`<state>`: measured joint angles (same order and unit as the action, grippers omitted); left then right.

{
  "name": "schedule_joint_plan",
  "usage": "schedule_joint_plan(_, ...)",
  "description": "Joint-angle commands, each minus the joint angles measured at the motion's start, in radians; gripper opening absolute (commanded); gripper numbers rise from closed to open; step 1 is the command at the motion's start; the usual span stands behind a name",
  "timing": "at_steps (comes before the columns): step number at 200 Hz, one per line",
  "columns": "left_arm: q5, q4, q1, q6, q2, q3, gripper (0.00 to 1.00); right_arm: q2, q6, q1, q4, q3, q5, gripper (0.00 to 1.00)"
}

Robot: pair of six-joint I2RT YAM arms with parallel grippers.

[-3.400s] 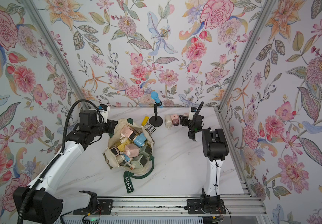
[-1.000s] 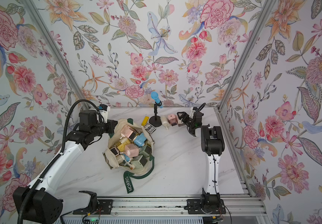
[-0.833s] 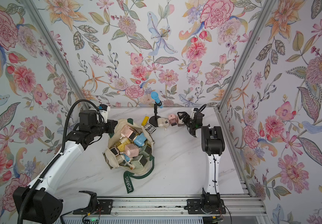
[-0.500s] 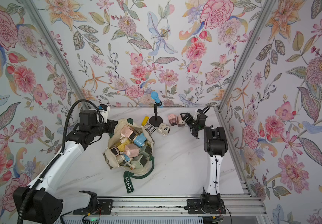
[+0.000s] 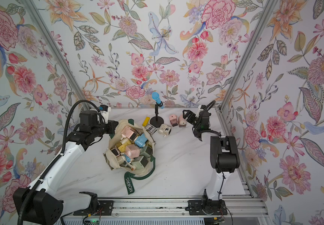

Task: Take out the pencil sharpeners from the tote bags
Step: Move the pencil sharpener to the center of the board, then pick up the pencil sharpener from the canvas bag.

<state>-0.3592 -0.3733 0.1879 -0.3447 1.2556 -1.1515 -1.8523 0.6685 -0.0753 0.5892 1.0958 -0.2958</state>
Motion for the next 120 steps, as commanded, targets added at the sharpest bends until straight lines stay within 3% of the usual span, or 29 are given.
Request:
schedule_joint_plan(1,0.013,0.008,-0.017,-0.002,-0.012,-0.011,0.0,0.129,-0.073,-0.076,-0.063,-0.055,0.102,0.98)
schedule_joint_plan(23,0.018,0.011,-0.018,-0.002,-0.004,-0.01,0.0,0.269,-0.145,-0.179,-0.172,-0.066,0.165,0.95)
schedule_joint_plan(59,0.017,0.042,-0.01,-0.011,-0.018,0.007,0.0,0.473,-0.408,-0.442,-0.382,-0.019,0.316,0.93)
schedule_joint_plan(120,0.06,0.023,0.042,-0.014,-0.012,-0.04,0.0,0.561,-0.655,-0.818,-0.556,0.006,0.3,0.9)
